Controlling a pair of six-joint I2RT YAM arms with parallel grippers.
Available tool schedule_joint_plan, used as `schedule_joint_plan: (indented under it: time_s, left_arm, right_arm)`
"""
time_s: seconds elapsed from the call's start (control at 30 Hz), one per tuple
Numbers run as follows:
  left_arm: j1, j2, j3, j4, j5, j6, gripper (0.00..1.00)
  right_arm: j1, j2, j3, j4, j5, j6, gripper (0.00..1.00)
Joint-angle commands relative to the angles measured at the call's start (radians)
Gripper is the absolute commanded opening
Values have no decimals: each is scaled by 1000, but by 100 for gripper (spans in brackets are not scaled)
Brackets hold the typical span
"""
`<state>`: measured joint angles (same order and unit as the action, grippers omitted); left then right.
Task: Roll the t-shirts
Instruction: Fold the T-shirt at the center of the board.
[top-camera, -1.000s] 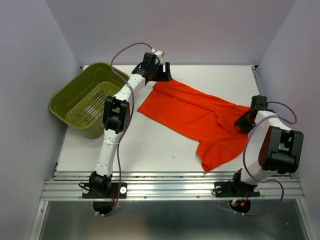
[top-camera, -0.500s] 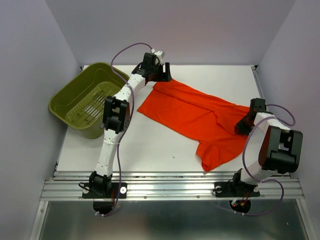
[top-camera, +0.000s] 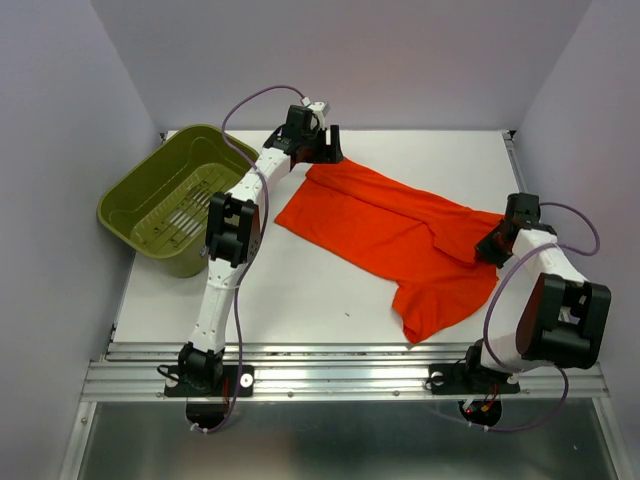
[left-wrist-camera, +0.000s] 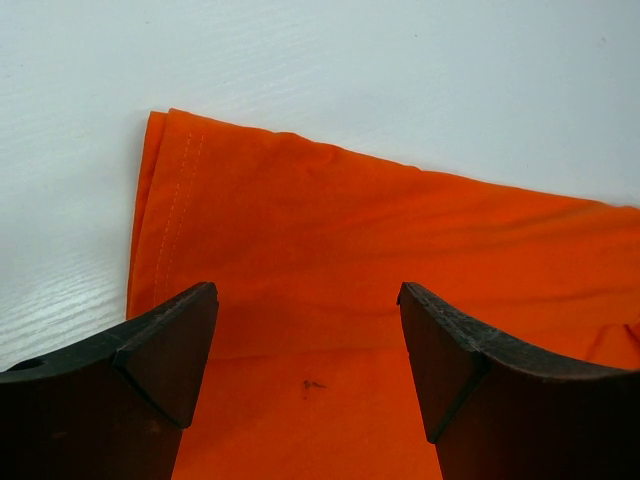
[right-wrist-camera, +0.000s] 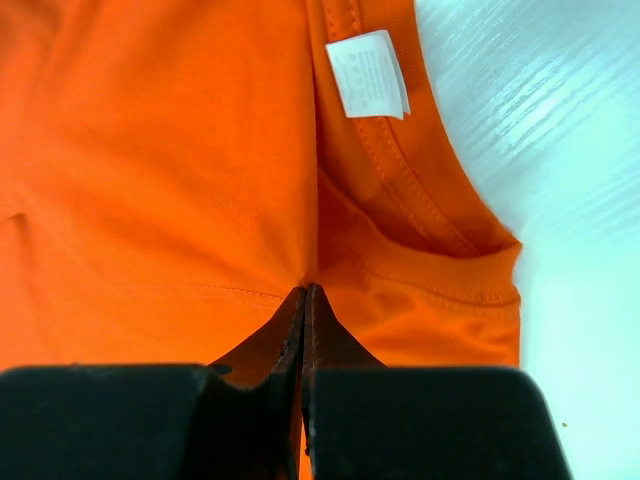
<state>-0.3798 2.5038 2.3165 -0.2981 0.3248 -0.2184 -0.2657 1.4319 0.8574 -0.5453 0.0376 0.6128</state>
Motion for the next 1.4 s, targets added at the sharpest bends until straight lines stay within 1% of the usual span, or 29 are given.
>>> schedule_joint_plan:
  time_s: [0.0,0.17,0.5,0.57,0.6,0.8,0.83,0.9,0.93,0.97,1.0,1.03,1.07,1.13,1.17,1.2,1.23,1.33,1.37]
  left_arm:
    - [-1,-59,-2,8,-12,22,84]
    - [2,-57,6,5,-15,25,84]
    - [1,-57,7,4,-12,21,84]
    - [2,-54,6,4,-10,17,84]
    - [2,-56,6,4,-9,17,84]
    - [2,-54,1,1,-10,19,84]
    - [2,-53,1,2,-10,17,84]
    - [2,-51,1,1,-9,14,84]
    - [1,-51,3,2,-6,14,84]
    - [-1,-49,4,2,-3,11,84]
    - [-4,-48,6,2,-1,10,84]
    - [-7,-48,7,2,0,10,84]
    - [-10,-45,12,4,2,8,84]
    - [-21,-39,23,4,6,5,84]
    - [-31,-30,36,4,8,4,84]
    - [-39,-23,46,5,10,2,84]
    - [-45,-16,53,5,14,-1,84]
    - [-71,15,89,10,22,-12,84]
    - [-77,21,92,16,29,-18,84]
  right_arm:
    - [8,-68,48,-68,10,-34,1]
    - [8,-123,19,-125,-24,-48,1]
    - [29,-191,-24,-180,-30,-56,1]
    - [29,-189,-21,-185,-30,-53,1]
    - [29,-186,-23,-183,-59,-51,1]
    - [39,-136,-17,-212,-51,-41,1]
    - [48,-124,-14,-219,-53,-41,2]
    - [48,-97,-5,-234,-42,-42,13]
    - [48,-91,0,-234,-42,-42,20]
    - [48,-84,11,-237,9,-36,27]
    - [48,-79,21,-239,27,-30,32]
    - [48,-74,34,-237,45,-30,33]
    - [48,-71,49,-232,85,-21,38]
    - [48,-50,100,-208,119,-12,38]
    - [48,-38,123,-199,145,5,41]
    - [36,-22,144,-174,148,13,41]
    - [26,11,185,-154,147,22,41]
    - [5,79,241,-72,137,45,41]
    - [-9,140,287,-59,142,47,40]
